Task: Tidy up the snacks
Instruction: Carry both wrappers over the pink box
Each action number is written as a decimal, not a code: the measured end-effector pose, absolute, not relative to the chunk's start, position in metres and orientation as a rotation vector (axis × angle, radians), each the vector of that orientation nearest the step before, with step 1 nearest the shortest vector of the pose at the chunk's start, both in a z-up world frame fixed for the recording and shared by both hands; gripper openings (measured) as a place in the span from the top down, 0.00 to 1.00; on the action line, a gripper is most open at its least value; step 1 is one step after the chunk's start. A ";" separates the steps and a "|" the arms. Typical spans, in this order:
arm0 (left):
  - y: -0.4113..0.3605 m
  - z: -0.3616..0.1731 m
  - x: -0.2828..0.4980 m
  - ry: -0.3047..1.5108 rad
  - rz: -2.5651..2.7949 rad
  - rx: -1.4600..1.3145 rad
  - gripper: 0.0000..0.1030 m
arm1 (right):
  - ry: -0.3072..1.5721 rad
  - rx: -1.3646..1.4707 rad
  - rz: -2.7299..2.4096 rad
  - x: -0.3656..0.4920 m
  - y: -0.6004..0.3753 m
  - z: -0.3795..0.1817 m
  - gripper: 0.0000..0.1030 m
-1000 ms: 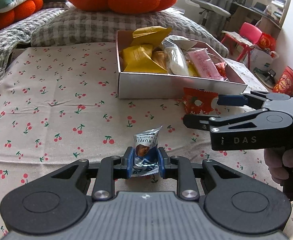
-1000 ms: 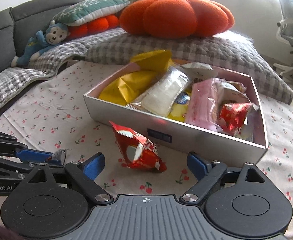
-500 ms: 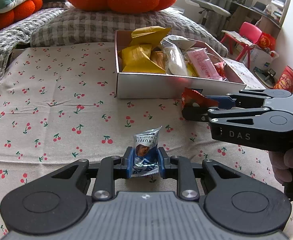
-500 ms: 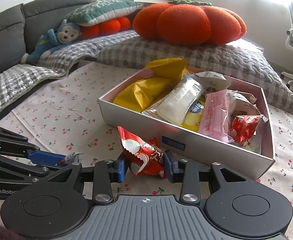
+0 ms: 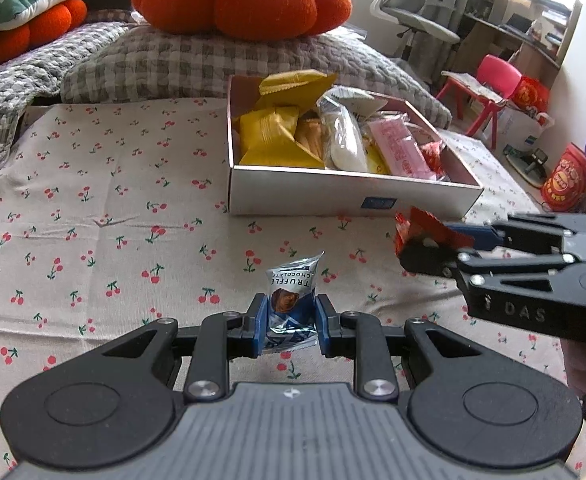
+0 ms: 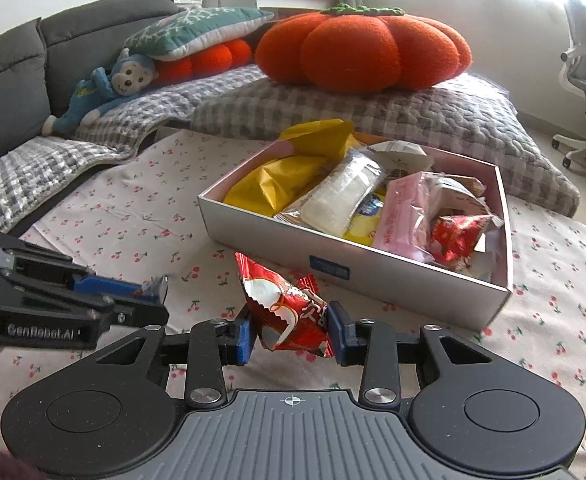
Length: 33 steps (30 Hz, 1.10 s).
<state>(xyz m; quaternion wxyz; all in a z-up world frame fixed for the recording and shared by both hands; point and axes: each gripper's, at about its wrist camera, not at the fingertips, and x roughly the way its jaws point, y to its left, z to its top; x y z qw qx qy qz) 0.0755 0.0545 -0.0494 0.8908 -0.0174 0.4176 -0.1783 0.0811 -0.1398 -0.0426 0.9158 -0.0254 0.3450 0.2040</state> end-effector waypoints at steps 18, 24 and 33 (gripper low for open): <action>0.047 -0.010 0.097 0.760 -0.376 -0.116 0.78 | 0.667 0.089 0.331 0.072 -0.182 -0.008 0.66; 0.039 -0.008 0.111 0.737 -0.368 -0.141 0.78 | 0.657 0.151 0.313 0.083 -0.189 -0.003 0.66; 0.026 -0.016 0.134 0.726 -0.365 -0.154 0.78 | 0.654 0.242 0.253 0.104 -0.204 -0.001 0.66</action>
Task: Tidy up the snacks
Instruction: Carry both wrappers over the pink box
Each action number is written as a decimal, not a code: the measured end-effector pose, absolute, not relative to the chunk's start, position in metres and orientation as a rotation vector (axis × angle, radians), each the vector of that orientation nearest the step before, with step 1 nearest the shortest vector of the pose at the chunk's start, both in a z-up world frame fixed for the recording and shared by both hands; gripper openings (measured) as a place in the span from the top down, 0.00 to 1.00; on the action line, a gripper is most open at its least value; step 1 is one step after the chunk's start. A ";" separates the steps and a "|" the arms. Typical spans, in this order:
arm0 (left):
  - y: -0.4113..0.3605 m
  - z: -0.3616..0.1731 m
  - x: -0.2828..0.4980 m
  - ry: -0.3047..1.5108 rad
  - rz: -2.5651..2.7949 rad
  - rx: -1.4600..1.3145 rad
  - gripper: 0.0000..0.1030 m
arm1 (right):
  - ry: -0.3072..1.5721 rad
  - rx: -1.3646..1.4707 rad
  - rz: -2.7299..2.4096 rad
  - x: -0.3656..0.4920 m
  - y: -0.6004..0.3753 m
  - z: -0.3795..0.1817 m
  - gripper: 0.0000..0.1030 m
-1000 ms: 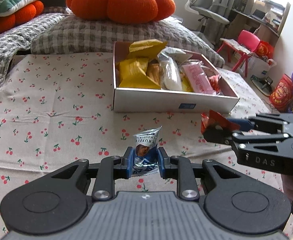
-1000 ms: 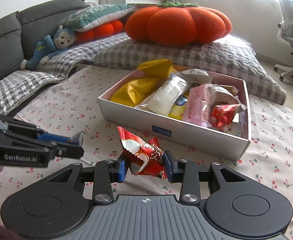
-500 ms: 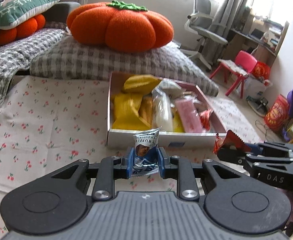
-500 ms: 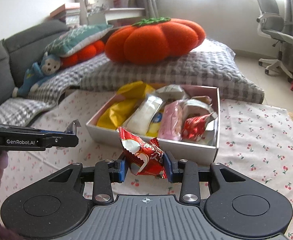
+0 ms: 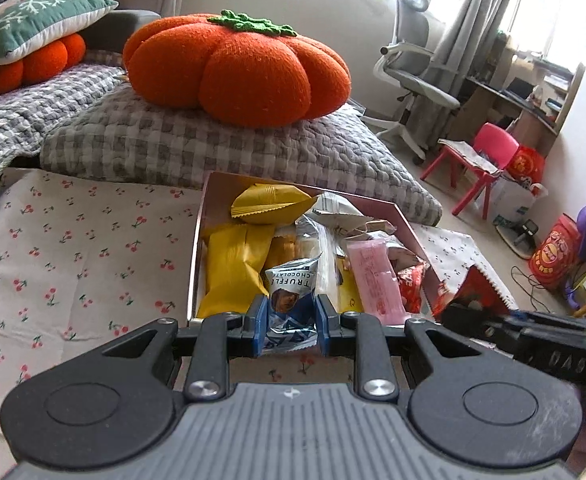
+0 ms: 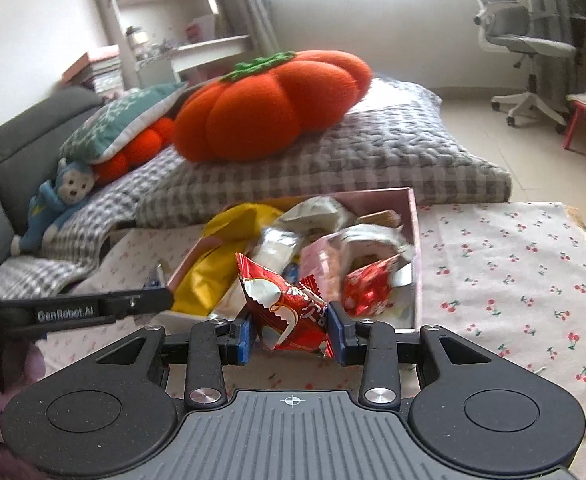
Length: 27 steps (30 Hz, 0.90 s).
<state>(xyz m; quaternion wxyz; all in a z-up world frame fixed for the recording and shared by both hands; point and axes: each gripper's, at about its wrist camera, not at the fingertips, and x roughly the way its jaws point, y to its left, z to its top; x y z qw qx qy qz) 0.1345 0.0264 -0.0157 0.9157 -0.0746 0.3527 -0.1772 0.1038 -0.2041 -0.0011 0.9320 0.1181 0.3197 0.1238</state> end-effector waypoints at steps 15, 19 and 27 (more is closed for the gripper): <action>0.011 -0.024 0.161 0.731 -0.419 -0.123 0.78 | 0.715 0.390 0.107 0.139 -0.251 -0.020 0.66; 0.008 -0.028 0.164 0.734 -0.420 -0.097 0.78 | 0.728 0.373 0.113 0.146 -0.246 -0.025 0.66; 0.000 -0.033 0.170 0.722 -0.426 -0.059 0.77 | 0.736 0.326 0.121 0.156 -0.233 -0.034 0.66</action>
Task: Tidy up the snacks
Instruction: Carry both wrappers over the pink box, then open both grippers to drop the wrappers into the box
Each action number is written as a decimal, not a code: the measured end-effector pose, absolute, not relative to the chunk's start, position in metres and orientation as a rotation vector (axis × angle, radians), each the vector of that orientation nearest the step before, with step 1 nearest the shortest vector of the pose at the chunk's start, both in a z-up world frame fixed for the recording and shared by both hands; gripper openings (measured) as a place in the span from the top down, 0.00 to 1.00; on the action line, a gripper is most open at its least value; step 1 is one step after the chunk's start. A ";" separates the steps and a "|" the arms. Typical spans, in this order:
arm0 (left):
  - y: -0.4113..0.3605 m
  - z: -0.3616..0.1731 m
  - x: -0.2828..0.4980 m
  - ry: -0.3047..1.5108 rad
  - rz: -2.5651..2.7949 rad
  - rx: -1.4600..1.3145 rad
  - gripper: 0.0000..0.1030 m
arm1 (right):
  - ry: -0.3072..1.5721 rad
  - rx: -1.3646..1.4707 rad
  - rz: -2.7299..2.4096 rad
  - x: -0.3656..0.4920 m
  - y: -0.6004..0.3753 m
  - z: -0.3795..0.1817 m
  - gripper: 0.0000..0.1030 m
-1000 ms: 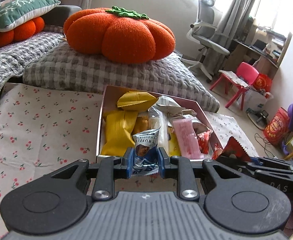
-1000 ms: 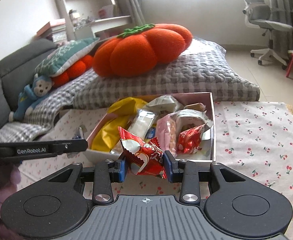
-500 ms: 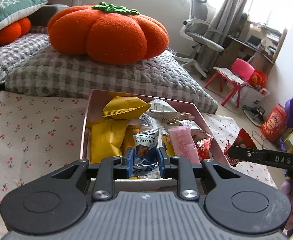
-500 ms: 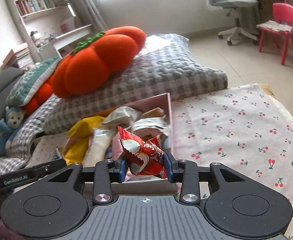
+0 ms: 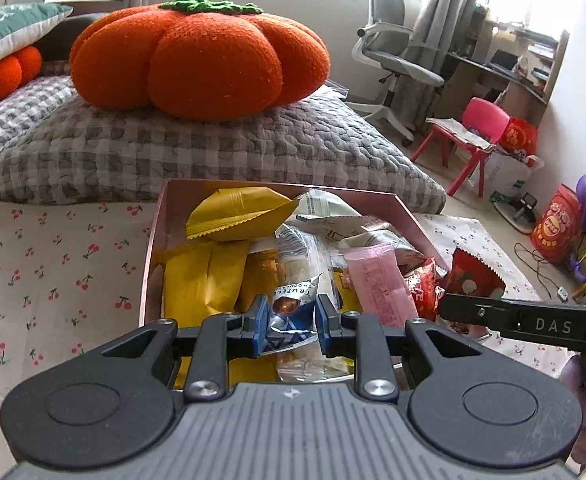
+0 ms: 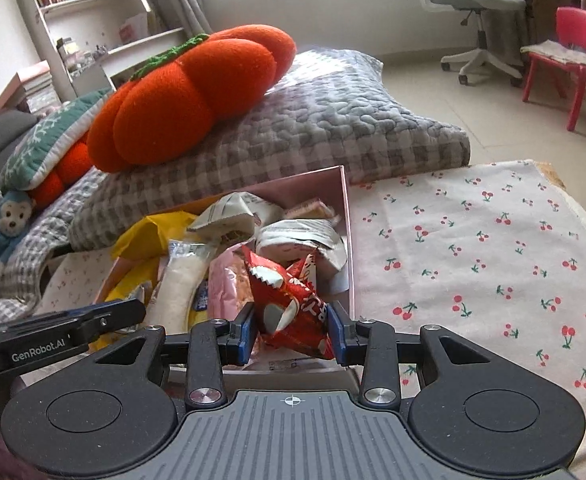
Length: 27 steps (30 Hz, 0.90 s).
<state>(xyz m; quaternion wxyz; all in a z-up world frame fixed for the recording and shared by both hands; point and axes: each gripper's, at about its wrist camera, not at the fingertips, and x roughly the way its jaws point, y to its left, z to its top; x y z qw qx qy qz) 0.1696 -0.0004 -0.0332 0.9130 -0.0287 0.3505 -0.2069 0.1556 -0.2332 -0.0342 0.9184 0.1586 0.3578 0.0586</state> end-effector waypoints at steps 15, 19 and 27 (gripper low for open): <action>0.000 -0.026 0.163 0.702 -0.423 -0.072 0.43 | 0.699 0.325 0.155 0.151 -0.238 -0.021 0.42; -0.001 -0.021 0.156 0.712 -0.409 -0.062 0.29 | 0.692 0.281 0.151 0.144 -0.235 -0.013 0.34; 0.006 -0.012 0.139 0.760 -0.328 -0.044 0.06 | 0.693 0.275 0.134 0.126 -0.235 0.003 0.22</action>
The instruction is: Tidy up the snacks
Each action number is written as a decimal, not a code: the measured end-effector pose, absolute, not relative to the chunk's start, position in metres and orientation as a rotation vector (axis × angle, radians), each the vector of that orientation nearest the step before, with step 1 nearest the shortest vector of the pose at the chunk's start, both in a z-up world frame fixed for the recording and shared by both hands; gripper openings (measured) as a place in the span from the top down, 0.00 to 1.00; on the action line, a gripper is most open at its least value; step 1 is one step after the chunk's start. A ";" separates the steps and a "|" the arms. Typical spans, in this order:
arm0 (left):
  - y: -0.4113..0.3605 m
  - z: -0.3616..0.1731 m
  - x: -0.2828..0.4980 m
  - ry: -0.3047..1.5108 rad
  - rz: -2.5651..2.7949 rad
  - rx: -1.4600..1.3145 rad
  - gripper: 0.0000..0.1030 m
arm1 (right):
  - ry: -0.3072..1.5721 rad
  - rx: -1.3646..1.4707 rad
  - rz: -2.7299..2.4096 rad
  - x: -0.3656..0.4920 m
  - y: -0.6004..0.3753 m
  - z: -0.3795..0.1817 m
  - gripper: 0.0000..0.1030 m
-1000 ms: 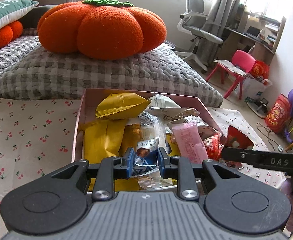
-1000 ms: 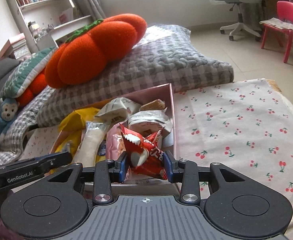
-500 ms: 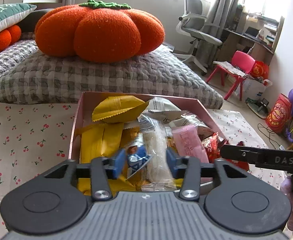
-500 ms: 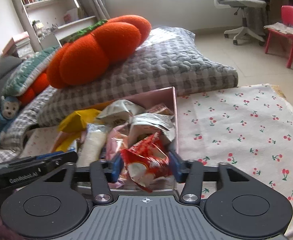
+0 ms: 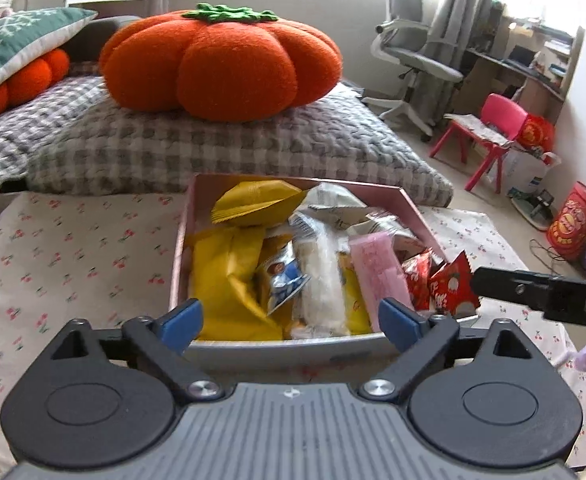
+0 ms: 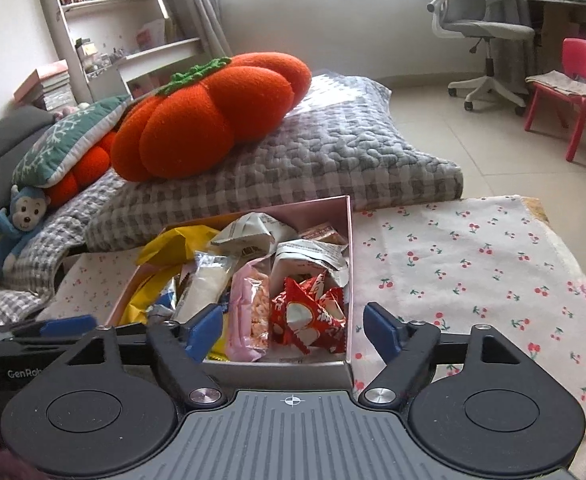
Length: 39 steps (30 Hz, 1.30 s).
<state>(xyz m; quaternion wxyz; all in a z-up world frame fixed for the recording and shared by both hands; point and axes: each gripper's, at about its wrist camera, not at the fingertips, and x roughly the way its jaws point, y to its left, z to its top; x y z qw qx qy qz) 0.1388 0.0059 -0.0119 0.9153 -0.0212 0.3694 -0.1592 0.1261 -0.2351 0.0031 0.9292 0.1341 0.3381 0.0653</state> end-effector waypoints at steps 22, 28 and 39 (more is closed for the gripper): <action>0.028 -0.012 0.053 0.920 -0.173 -0.025 0.00 | 0.809 0.191 0.033 0.039 -0.218 0.010 0.05; 0.041 -0.018 0.038 0.959 -0.105 -0.039 0.00 | 0.816 0.154 0.037 0.022 -0.206 0.000 0.05; 0.043 -0.018 0.022 0.951 -0.076 -0.020 0.00 | 0.833 0.121 0.033 0.007 -0.191 0.000 0.05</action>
